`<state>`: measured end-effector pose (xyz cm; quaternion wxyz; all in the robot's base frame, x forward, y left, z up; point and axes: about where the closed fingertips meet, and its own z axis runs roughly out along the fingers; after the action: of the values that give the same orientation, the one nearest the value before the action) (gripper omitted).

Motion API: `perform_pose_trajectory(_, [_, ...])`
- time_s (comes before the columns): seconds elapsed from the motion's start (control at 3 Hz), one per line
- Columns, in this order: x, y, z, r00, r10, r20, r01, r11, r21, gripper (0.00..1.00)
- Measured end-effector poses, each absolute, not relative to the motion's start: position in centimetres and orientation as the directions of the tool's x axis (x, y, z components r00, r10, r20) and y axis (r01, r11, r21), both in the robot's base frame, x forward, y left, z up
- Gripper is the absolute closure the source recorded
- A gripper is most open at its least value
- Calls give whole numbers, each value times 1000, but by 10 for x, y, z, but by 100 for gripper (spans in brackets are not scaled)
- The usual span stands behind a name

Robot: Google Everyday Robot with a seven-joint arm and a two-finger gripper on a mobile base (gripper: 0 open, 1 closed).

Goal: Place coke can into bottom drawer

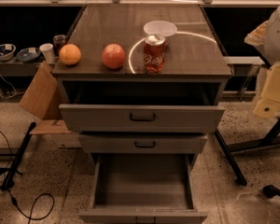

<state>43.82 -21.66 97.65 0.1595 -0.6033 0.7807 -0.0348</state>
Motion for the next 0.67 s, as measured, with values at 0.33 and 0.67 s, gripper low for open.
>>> perform_pose_trajectory(0.33, [438,-217,977,-221,-953,-207,-931,270,-247,0])
perform_pose_trajectory(0.67, [450,-201,980,-222,-948,-228,-924,279,-261,0])
